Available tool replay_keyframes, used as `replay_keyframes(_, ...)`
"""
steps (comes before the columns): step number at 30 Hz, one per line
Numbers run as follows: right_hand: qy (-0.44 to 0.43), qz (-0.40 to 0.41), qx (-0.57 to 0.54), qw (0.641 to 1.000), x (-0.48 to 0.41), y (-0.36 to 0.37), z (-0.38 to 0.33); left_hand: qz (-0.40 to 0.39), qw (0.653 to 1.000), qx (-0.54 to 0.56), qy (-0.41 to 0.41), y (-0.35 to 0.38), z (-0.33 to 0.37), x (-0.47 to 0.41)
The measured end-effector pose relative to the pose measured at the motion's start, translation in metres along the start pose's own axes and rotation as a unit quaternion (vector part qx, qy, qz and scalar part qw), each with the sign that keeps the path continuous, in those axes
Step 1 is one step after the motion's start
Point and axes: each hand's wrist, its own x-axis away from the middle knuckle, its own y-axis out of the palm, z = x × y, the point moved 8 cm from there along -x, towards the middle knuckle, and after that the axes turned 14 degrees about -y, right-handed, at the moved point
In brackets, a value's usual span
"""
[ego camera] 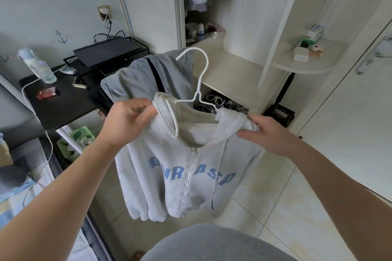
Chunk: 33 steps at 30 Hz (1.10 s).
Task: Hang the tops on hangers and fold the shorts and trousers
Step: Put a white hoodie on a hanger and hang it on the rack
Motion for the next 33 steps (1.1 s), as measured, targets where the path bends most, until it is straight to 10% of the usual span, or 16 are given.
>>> replay_keyframes(10, -0.014, -0.027, -0.012, 0.999, -0.003, 0.006, -0.028, -0.072, 0.997, -0.028, -0.023, 0.028, 0.004, -0.008)
replay_keyframes(21, 0.060, 0.196, -0.196, 0.959, 0.024, -0.054, -0.017, -0.060, 0.989, -0.075, -0.109, 0.088, 0.017, -0.054)
replay_keyframes(33, 0.096, 0.319, -0.281, 0.900, -0.043, -0.071, 0.007, -0.294, 0.947, 0.047, -0.124, 0.168, 0.046, -0.045)
